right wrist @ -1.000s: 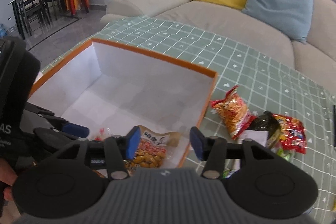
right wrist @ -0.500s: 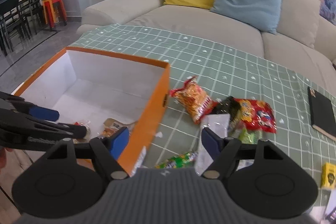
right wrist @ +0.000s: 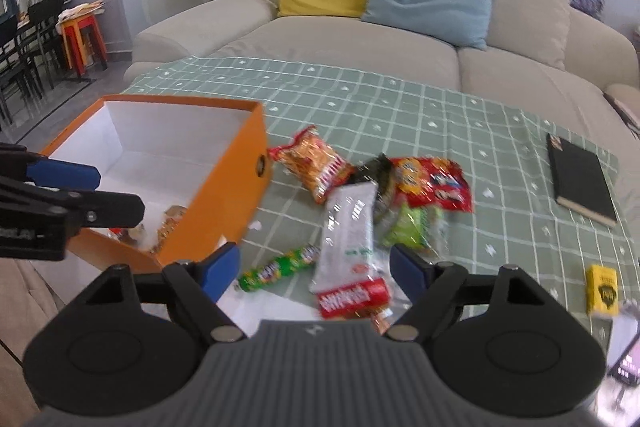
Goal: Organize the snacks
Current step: 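Open the left gripper to drop the red packet into the box while the right returns, then grasp the green sausage stick with the left gripper while the right grasps the red-labelled meat bag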
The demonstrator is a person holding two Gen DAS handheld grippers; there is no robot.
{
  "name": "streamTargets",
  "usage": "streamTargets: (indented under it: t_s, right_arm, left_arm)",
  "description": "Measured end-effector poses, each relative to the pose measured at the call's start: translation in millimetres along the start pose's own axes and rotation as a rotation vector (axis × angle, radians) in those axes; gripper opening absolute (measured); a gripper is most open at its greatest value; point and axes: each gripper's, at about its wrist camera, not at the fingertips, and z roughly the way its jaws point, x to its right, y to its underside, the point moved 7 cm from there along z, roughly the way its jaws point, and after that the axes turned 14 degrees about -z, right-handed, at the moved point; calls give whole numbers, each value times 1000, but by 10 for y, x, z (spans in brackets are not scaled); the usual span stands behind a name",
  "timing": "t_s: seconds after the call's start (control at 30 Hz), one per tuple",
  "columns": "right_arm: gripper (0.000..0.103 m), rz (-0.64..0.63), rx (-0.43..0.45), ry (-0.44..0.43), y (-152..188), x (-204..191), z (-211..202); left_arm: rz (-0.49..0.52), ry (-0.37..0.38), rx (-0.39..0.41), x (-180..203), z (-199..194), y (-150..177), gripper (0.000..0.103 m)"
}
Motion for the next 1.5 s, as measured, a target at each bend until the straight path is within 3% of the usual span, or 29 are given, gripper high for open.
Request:
streamTargets:
  t_s: [0.33,0.53,0.7,0.9,1.03,1.13,1.23,1.5]
  right_arm:
    - [80,50,-100,28,675,249,-14]
    - [80,25,-124,5,868,201,91]
    - [78,10,-130,-16,919,153,194]
    - [69,6,-142,-24,899,192,341]
    - [70,-11,-152,-49,845,179,432]
    - [81,-30,-170,-59,812,163,533]
    - [81,-35,-192,-79,804,161,641]
    - [81,-39,-241,-106,874,145,869]
  left_arm:
    - [84,50,-106,355,312,474,75]
    - [174,62,-125,480,468,710,74]
    - [251,34,-111,529,556,731,68]
    - [340,-9,-77,632,643,508,66]
    - [398,-82,-172,693,868,400,66]
    - [434,-126,-280,686,1084,396,61]
    - [444,-164,-356,633,1265,418,60]
    - [548,-239,-414,622,1599,431,59]
